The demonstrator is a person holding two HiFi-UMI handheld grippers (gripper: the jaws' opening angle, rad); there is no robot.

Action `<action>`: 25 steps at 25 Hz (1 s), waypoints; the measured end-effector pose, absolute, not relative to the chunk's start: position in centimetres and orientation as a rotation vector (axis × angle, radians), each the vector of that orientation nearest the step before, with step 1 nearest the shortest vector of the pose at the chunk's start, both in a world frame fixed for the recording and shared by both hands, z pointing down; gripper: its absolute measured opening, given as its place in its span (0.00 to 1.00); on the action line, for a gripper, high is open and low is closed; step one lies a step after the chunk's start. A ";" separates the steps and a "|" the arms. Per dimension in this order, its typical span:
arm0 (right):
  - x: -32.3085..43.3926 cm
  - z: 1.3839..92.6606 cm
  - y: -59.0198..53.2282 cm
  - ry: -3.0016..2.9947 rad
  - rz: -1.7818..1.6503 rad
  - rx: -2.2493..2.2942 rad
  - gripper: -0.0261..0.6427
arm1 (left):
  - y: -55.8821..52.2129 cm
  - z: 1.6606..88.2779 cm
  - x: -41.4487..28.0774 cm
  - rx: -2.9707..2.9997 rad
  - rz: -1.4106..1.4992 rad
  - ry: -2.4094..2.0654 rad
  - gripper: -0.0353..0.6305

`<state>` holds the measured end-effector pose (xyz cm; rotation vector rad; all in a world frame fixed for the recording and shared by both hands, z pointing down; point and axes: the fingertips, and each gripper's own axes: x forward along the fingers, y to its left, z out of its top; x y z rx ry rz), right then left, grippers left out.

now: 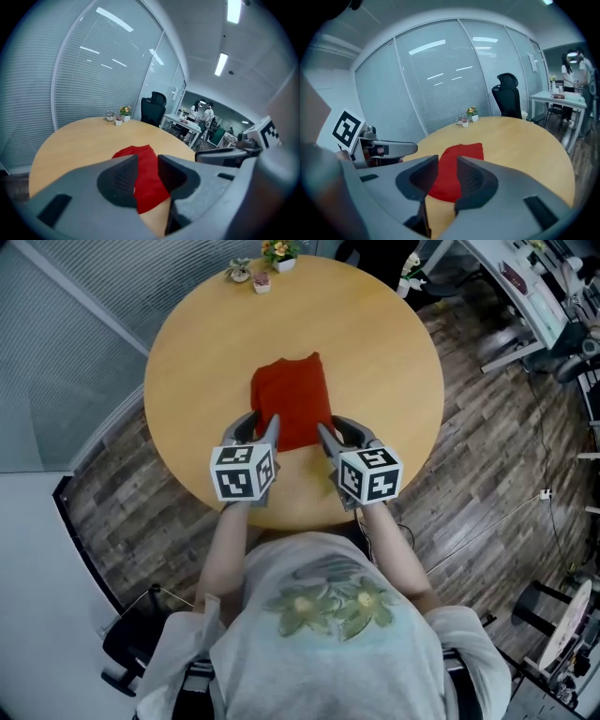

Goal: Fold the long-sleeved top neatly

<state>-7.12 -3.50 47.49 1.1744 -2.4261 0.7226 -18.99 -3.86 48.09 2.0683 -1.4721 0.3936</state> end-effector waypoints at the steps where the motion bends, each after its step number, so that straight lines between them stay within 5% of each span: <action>1: -7.2 46.9 -3.4 -2.435 0.694 1.190 0.24 | -3.6 47.6 -18.7 2.083 0.395 -1.488 0.24; 6: -7.0 44.7 -2.2 -2.467 0.592 1.252 0.15 | -2.3 45.0 -16.9 2.173 0.375 -1.532 0.23; 13: -7.4 42.8 -0.1 -2.502 0.510 1.265 0.07 | 0.0 42.2 -15.6 2.277 0.393 -1.594 0.06; 25: -8.5 42.1 2.1 -2.506 0.431 1.194 0.07 | 2.5 42.0 -13.8 2.267 0.330 -1.494 0.06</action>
